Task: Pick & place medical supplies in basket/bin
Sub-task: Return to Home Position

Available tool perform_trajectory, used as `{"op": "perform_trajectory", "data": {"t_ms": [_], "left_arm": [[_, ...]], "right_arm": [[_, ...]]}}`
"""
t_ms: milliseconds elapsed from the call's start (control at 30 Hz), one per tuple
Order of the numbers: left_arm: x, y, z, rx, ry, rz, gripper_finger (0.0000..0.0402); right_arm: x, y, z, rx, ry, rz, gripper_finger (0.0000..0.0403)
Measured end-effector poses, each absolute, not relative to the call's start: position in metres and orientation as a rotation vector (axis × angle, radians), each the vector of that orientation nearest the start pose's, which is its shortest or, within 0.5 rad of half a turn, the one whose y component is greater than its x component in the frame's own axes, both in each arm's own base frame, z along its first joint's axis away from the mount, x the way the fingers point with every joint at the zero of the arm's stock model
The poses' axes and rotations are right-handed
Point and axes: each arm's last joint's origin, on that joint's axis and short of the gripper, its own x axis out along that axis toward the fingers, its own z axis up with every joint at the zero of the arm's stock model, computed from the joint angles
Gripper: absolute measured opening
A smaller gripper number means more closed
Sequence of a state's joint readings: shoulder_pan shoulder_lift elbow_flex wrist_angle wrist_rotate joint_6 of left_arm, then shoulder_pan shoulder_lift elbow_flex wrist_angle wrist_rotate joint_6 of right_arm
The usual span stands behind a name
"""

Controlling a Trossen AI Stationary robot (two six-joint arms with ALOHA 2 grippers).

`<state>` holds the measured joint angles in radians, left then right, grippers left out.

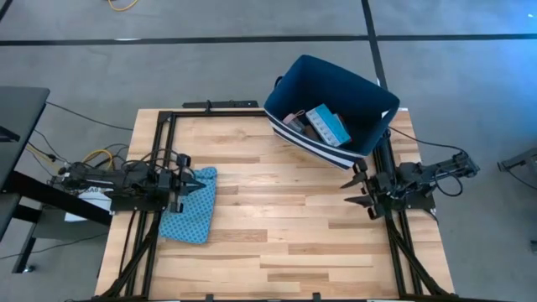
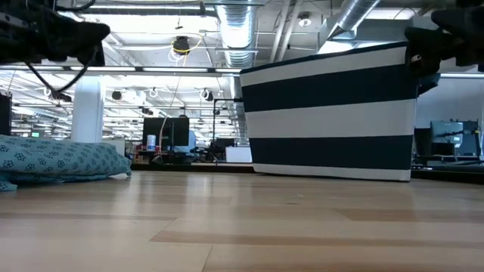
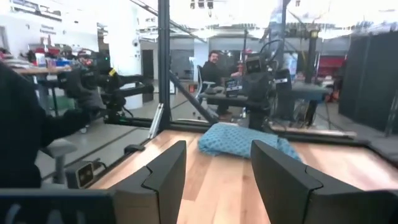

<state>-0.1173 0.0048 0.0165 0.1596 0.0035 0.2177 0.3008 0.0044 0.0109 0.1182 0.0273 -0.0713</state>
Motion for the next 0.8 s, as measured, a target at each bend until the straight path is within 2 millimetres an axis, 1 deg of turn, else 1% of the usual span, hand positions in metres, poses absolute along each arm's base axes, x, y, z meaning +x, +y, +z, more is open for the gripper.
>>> {"op": "perform_trajectory", "data": {"t_ms": [100, 300, 467, 600, 800], "left_arm": [[0.095, -0.011, 0.182, 0.183, -0.17, -0.087, 0.0], [0.095, -0.011, 0.185, 0.188, -0.191, -0.077, 0.0], [0.096, -0.01, 0.173, 0.15, -0.069, -0.081, 0.0], [0.097, -0.01, 0.171, 0.091, -0.045, -0.079, 0.0], [0.097, -0.011, 0.17, -0.023, -0.033, -0.105, 0.0]], "right_arm": [[0.092, 0.028, 0.178, -0.008, -0.12, 0.278, 0.0173], [0.092, 0.03, 0.173, -0.035, -0.074, 0.292, 0.0173], [0.093, 0.029, 0.169, -0.004, -0.025, 0.285, 0.0172], [0.093, 0.03, 0.167, 0.059, 0.001, 0.303, 0.0173], [0.093, 0.03, 0.167, 0.061, 0.009, 0.315, 0.0178]]}}
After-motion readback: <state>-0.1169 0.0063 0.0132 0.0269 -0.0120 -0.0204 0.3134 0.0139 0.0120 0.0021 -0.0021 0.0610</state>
